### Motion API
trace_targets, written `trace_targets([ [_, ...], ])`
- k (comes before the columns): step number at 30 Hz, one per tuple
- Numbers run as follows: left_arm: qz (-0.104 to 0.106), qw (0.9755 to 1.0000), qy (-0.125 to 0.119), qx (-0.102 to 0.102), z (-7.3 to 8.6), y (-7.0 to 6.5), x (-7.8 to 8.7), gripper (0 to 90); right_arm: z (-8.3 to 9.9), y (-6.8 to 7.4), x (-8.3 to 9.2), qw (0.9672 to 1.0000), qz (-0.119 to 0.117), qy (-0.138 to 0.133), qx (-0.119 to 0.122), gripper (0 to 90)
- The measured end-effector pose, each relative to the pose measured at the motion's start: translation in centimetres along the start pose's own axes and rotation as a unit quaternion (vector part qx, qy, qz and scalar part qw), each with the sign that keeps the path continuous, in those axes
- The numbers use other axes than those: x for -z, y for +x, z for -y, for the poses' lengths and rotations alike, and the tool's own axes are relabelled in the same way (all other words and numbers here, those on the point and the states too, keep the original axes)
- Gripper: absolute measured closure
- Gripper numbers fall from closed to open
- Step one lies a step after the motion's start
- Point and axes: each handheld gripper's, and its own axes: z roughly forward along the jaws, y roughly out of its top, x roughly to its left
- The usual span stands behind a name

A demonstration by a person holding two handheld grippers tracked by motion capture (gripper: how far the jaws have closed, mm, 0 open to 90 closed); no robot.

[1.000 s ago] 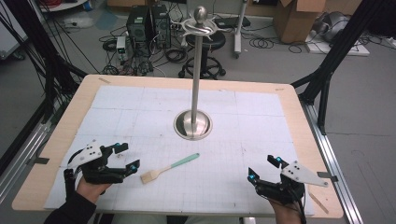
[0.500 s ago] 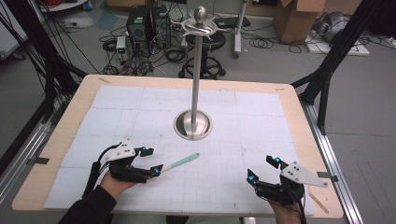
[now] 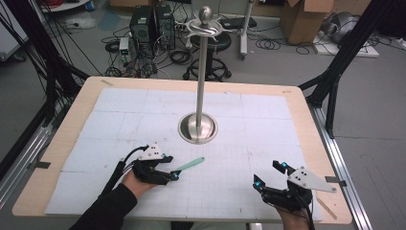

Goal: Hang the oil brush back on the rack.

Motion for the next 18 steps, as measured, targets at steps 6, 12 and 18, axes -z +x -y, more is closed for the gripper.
trace_targets([
  [6,-0.008,0.9997,0.024,-0.004,0.19,0.06,-0.66,43.4,0.00,0.08,-0.02,1.0000,-0.002,0.003,-0.004,16.9],
  [12,-0.014,0.9992,0.034,-0.014,0.18,-0.16,-0.78,47.7,0.02,0.05,-0.08,1.0000,-0.003,0.003,-0.003,16.9],
  [18,-0.016,0.9979,0.043,-0.046,0.11,-0.51,-0.69,64.9,0.02,0.03,-0.07,1.0000,-0.002,0.004,-0.004,16.9],
])
